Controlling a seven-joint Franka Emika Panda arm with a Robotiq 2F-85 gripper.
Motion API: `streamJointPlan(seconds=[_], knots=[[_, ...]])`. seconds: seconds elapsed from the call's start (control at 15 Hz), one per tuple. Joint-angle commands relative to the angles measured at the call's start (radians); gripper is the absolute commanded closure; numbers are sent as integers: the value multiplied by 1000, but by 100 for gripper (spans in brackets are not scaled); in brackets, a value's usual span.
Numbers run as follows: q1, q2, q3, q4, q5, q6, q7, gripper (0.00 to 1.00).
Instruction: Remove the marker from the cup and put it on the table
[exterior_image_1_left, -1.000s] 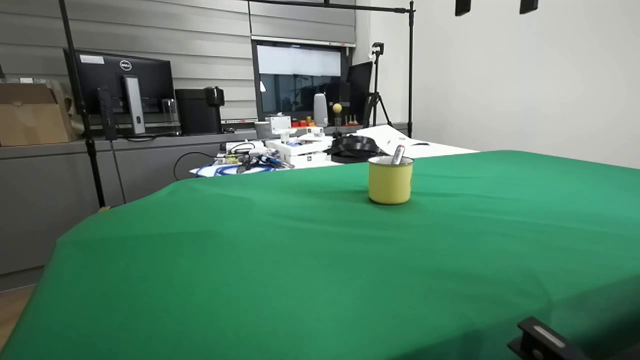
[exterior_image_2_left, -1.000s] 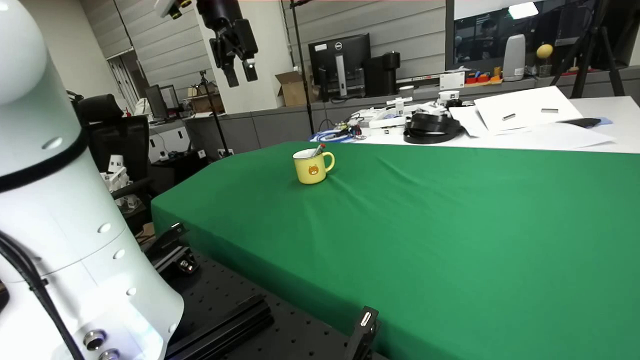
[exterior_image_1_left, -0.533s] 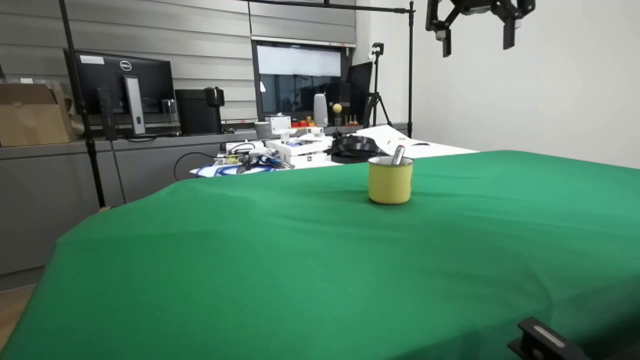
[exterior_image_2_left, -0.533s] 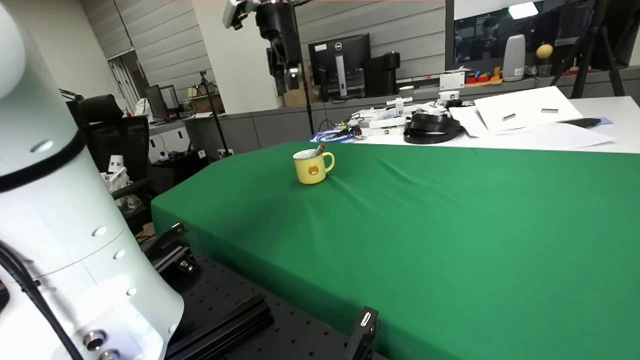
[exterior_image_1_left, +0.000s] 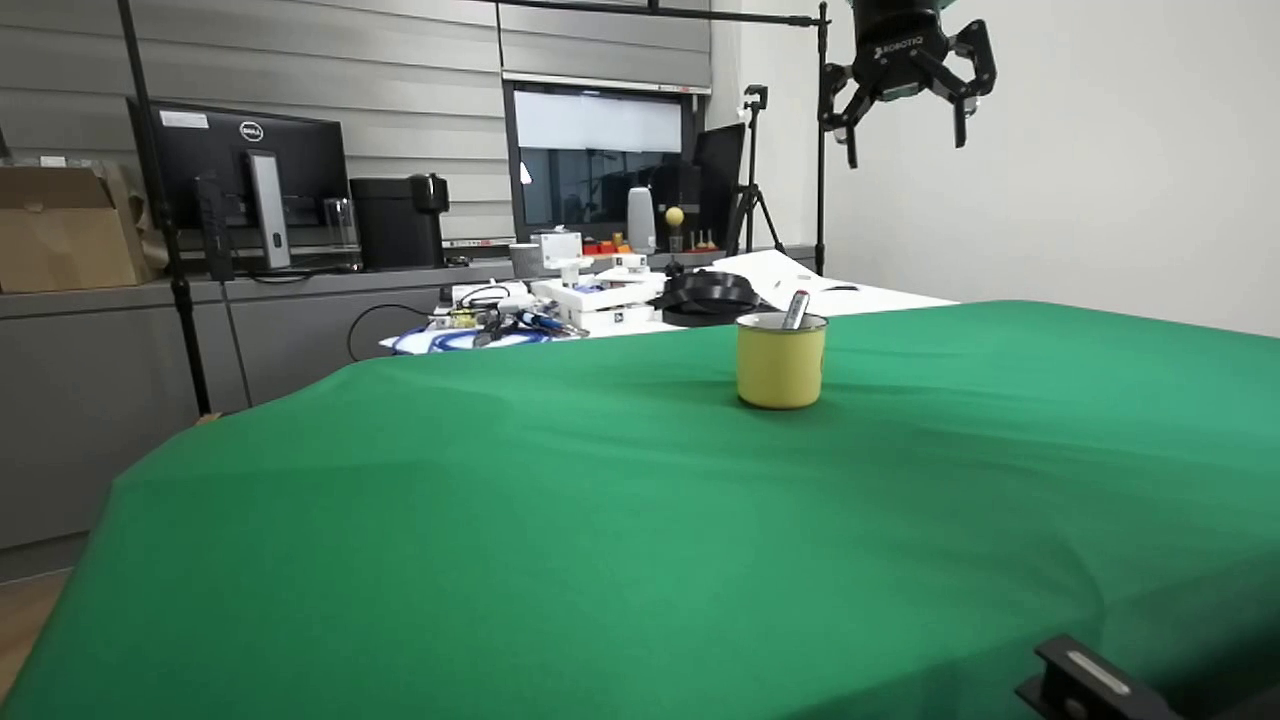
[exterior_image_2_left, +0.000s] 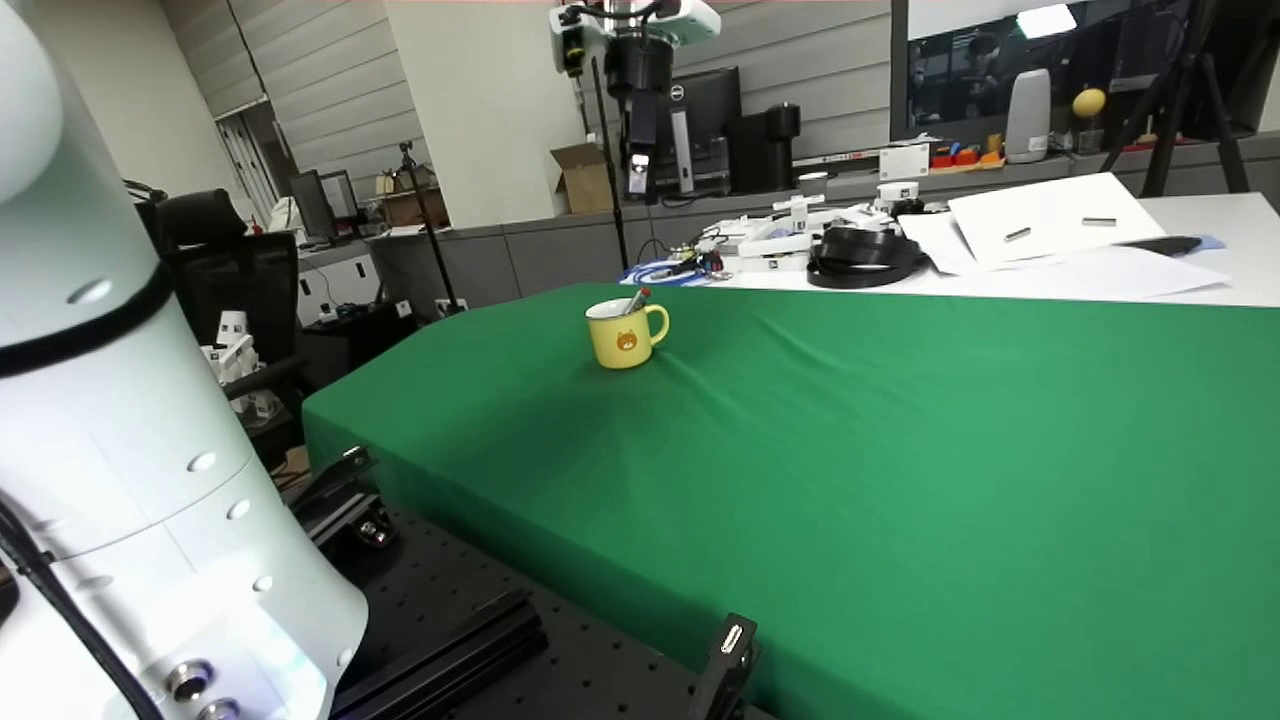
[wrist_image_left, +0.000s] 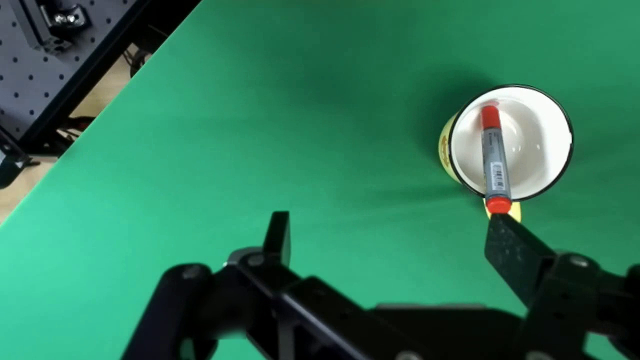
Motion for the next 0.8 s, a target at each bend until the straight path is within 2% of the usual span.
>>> streamJointPlan(seconds=[0.0,0.2,0.4,0.47,0.73], knots=[[35,161,-53,203,103,-130,95,0],[42,243,-71,278,230,-155,156,0],[25,289,-68,303,402,-114,154,0],[45,253,-81,249,334,-107,113,0],[38,283,-82,275,396,-104,114,0]])
